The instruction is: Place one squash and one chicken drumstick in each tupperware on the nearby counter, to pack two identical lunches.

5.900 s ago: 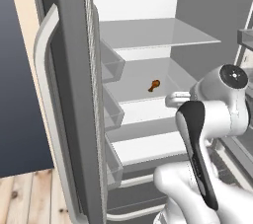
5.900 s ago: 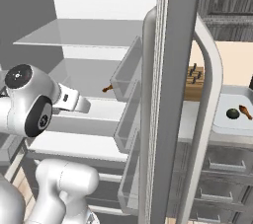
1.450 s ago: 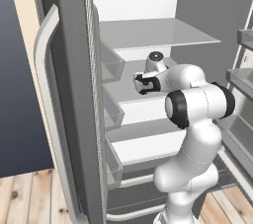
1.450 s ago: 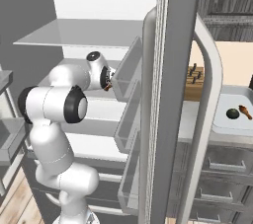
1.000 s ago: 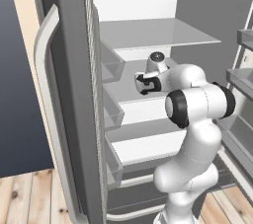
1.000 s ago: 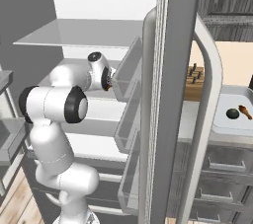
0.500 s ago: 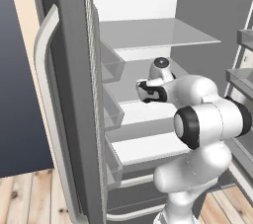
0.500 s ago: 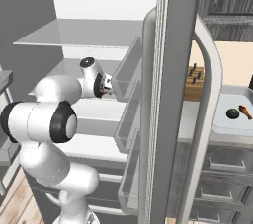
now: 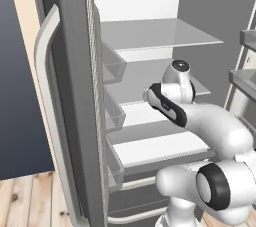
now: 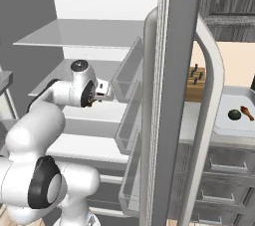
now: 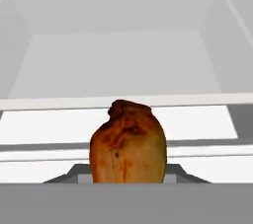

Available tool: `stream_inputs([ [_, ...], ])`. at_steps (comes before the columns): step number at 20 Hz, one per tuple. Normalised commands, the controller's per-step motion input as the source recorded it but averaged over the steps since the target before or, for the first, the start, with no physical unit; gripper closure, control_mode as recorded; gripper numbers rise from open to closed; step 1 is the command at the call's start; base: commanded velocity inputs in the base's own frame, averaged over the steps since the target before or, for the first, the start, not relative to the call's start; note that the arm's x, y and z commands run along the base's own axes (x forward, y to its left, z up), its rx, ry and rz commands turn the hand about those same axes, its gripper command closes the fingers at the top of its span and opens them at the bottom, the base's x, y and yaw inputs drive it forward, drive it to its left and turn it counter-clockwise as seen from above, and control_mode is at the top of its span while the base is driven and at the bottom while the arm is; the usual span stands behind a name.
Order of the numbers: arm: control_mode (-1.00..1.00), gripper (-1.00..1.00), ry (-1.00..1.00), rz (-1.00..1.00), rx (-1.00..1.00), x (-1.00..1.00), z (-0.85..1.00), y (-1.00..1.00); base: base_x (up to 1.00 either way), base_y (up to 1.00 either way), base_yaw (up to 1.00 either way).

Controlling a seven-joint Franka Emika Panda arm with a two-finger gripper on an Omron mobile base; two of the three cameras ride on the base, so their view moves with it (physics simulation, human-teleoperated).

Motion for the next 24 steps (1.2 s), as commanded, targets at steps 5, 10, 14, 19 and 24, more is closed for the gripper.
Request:
stream_inputs([
  [5,-1.00,1.00,0.13,0.20,0.00,-0.95,0.68,0.16,0.00,0.00,0.00],
  [10,-1.00,1.00,0.04,0.12,0.00,-0.60,0.72,0.01,0.00,0.00,0.00],
  [14,-1.00,1.00,0.02,0.12,0.00,-0.69,0.78,0.00,0.00,0.00,0.00],
  [19,-1.00,1.00,0.00,0.10,-0.03,-0.97,0.10,0.02,0.00,0.00,0.00],
  [24,-1.00,1.00,0.00,0.05,-0.03,-1.00,-0.08,0.00,0.00,0.00,0.00],
])
